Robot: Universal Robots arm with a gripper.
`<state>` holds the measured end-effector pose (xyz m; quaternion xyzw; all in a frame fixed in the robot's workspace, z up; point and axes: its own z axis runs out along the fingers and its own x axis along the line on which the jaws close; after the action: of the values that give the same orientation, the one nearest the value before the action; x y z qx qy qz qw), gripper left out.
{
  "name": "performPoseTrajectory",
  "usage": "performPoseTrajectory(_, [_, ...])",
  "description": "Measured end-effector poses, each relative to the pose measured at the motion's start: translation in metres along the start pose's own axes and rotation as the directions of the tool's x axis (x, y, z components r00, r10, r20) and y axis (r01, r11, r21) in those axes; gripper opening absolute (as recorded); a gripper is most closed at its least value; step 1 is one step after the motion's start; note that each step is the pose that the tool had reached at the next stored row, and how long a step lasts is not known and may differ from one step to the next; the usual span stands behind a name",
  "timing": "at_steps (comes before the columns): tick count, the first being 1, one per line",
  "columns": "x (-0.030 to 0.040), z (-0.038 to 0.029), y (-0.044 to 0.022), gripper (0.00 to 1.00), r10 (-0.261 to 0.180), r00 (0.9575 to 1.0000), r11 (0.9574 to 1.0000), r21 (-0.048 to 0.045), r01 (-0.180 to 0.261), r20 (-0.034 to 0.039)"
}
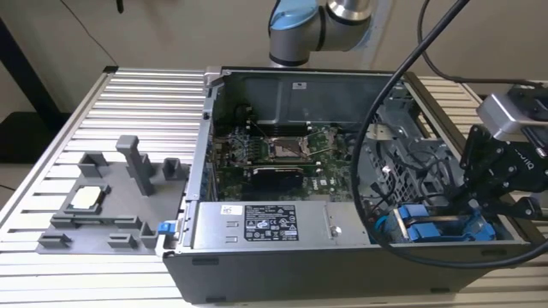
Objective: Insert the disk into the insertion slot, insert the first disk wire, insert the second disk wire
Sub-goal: 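Insert the first disk wire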
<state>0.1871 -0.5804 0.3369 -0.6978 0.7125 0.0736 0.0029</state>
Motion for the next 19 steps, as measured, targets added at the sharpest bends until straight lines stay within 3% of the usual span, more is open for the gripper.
performPoseTrajectory(5, [-0.0006,-0.0057,0.0006,0.19,0.000,1.0000,1.0000,-0.0002,0.000,0.0005])
performPoseTrajectory(7, [-0.0005,-0.0070,0.0007,0.19,-0.002,1.0000,1.0000,-0.0004,0.002,0.0046])
performPoseTrajectory(14, [-0.0005,-0.0061,0.0008,0.19,-0.011,0.9999,0.9999,0.0025,0.011,0.0039])
performPoseTrajectory(19, [-0.0001,-0.0037,0.0013,0.19,-0.016,0.9999,0.9998,0.0128,0.016,0.0038])
